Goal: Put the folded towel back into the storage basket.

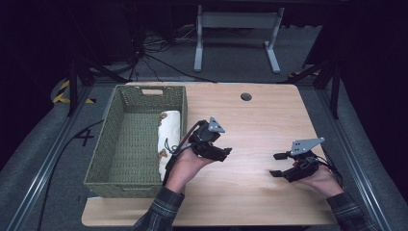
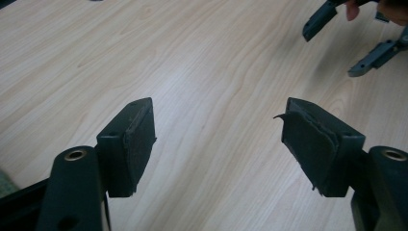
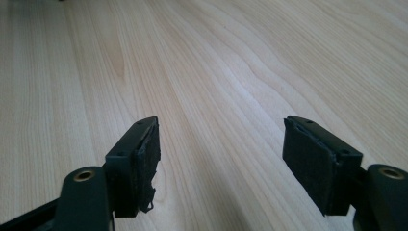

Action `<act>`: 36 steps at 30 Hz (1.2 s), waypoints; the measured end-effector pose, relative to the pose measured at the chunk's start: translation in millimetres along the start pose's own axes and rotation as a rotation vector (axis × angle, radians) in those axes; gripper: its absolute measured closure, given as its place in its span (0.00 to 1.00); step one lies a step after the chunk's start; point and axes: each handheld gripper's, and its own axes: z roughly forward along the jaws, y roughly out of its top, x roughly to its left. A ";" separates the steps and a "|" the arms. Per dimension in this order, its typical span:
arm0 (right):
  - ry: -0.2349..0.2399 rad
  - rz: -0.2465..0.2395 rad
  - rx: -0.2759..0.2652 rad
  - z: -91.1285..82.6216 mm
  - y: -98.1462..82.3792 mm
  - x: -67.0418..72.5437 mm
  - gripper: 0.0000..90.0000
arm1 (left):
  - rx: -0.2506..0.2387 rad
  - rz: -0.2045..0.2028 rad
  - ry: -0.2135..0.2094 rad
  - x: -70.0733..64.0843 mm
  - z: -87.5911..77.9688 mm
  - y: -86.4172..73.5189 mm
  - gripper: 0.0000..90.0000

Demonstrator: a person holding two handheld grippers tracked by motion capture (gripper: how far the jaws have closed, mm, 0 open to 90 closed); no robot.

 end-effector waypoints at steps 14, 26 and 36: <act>-0.014 0.028 0.010 -3.7 -13.8 5.5 0.32 | 0.065 0.031 -0.113 -46.9 57.1 -18.6 0.30; -0.037 0.044 0.065 1.4 -26.1 16.1 0.29 | 0.073 0.072 -0.127 -59.4 81.6 -46.5 0.26; -0.055 -0.004 0.128 14.1 -30.3 21.9 0.28 | 0.132 0.113 -0.096 -57.2 99.1 -57.6 0.21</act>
